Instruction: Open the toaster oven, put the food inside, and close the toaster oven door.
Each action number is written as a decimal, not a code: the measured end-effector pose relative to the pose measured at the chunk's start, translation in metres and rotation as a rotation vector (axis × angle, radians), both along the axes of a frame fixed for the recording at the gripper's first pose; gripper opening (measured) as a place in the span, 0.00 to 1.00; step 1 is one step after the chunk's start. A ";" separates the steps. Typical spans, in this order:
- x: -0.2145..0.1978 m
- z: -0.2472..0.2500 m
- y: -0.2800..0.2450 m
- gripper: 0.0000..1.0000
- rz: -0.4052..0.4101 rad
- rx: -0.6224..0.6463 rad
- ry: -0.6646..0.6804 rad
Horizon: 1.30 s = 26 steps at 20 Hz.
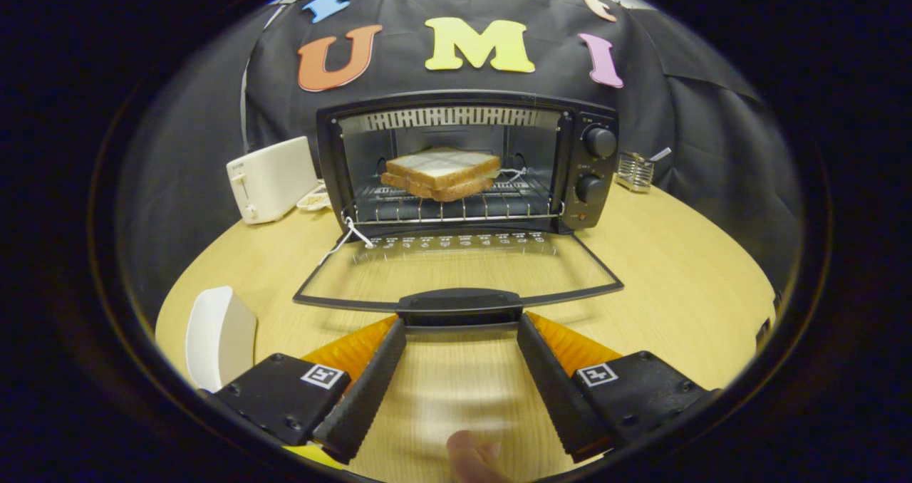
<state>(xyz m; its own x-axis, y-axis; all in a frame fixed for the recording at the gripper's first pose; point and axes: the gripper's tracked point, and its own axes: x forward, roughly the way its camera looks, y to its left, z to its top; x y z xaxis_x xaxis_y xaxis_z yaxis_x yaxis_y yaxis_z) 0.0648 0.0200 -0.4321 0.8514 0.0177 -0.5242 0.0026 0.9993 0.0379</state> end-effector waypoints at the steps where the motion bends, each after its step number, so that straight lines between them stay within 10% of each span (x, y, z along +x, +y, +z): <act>1: 0.001 0.000 0.000 1.00 0.003 -0.007 -0.001; 26: 0.051 0.125 0.006 1.00 0.028 -0.013 -0.299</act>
<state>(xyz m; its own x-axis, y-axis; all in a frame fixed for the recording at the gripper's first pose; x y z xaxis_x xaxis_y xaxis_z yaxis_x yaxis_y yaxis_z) 0.1158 0.0260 -0.3076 0.9674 0.0380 -0.2503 -0.0341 0.9992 0.0202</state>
